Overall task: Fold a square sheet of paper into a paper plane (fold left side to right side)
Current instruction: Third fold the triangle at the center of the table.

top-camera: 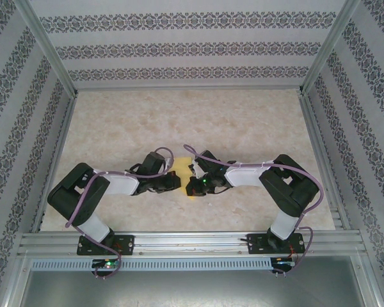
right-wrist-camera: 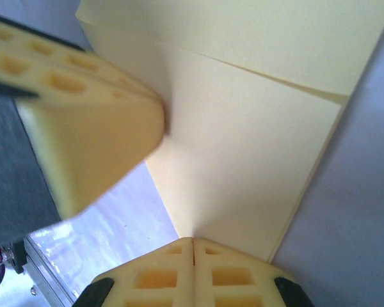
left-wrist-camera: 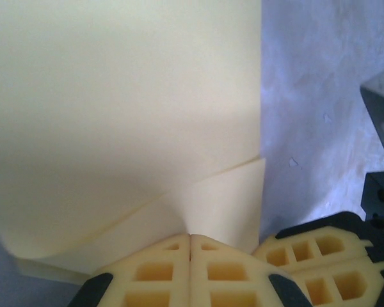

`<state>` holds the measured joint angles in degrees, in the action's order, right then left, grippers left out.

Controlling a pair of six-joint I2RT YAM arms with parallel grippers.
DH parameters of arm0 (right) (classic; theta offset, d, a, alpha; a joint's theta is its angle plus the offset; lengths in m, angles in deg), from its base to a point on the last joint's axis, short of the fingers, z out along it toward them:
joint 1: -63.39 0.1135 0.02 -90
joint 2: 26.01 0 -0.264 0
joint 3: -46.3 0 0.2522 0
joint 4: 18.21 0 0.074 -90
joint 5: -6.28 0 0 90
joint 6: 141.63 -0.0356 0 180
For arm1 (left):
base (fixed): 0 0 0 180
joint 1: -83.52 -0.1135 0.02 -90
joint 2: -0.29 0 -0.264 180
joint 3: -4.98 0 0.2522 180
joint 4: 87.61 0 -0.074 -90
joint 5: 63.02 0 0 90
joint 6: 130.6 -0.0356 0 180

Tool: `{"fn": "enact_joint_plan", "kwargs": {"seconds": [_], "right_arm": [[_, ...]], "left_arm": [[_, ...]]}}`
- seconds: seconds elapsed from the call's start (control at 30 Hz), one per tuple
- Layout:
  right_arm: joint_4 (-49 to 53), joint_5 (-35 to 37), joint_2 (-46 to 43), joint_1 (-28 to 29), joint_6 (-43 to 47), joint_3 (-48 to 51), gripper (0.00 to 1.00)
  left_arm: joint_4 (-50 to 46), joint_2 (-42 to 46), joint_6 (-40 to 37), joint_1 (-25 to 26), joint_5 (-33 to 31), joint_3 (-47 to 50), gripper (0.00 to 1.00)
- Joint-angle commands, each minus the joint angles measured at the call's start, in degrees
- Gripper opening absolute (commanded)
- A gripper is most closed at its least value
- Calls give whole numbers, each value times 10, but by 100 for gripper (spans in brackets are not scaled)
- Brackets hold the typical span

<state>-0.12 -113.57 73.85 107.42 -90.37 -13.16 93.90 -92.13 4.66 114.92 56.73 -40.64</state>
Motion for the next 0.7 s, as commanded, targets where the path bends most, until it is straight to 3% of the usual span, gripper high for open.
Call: {"fn": "enact_joint_plan", "kwargs": {"seconds": [0.0,0.47,0.67], "right_arm": [[114,90,43,4,13,31,0],[115,89,42,4,12,31,0],[104,79,39,4,7,31,0]], "left_arm": [[-34,-9,-33,-36,-58,8,2],[-33,-11,-81,-132,-40,13,2],[-65,22,-97,-144,-25,-6,2]]}}
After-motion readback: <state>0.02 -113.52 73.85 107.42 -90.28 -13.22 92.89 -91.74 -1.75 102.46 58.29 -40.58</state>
